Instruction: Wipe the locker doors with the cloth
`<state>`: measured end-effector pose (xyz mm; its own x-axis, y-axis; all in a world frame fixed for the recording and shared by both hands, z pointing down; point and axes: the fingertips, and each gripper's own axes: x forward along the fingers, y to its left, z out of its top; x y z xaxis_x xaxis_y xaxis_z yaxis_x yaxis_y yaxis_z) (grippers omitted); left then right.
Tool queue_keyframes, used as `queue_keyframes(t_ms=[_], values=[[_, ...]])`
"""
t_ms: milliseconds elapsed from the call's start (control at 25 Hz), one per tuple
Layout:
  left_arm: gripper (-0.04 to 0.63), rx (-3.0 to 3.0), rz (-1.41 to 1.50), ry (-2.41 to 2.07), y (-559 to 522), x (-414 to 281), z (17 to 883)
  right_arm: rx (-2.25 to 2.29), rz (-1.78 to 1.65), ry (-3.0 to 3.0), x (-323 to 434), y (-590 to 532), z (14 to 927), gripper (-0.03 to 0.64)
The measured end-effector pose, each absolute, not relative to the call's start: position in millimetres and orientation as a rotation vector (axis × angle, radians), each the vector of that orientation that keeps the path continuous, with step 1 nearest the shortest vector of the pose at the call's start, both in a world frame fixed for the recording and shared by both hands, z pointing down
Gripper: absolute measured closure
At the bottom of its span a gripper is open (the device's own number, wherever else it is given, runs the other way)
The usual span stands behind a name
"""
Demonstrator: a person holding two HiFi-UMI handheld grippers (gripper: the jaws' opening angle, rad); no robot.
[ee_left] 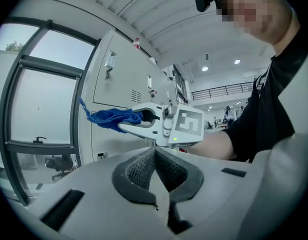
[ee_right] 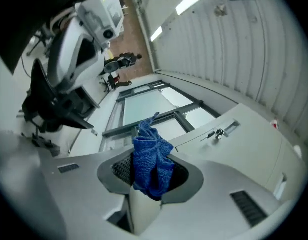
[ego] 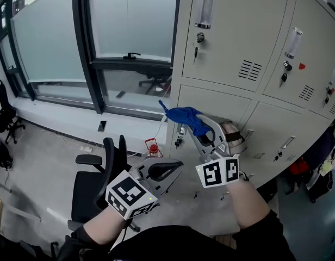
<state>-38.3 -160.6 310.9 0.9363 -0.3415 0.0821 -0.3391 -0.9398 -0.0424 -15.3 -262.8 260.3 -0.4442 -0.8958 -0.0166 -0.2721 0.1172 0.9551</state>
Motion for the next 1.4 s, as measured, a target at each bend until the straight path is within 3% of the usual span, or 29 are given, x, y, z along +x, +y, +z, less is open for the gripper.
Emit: queue_keyframes(t_ms=[520,960,1400], values=[[0.588,-3.056,-0.179,0.574,-163,-50,322,0.979,-1.556,-1.262,-35,-339,250,0.514],[0.588,-3.062,-0.191,0.585,-170,-49,325,1.009,-1.606,-1.205,-28,-350,255,0.514],[0.588,-3.075,-0.196,0.514,-165,-17,326,1.04,-1.549,-1.199,30,-335,257,0.514]])
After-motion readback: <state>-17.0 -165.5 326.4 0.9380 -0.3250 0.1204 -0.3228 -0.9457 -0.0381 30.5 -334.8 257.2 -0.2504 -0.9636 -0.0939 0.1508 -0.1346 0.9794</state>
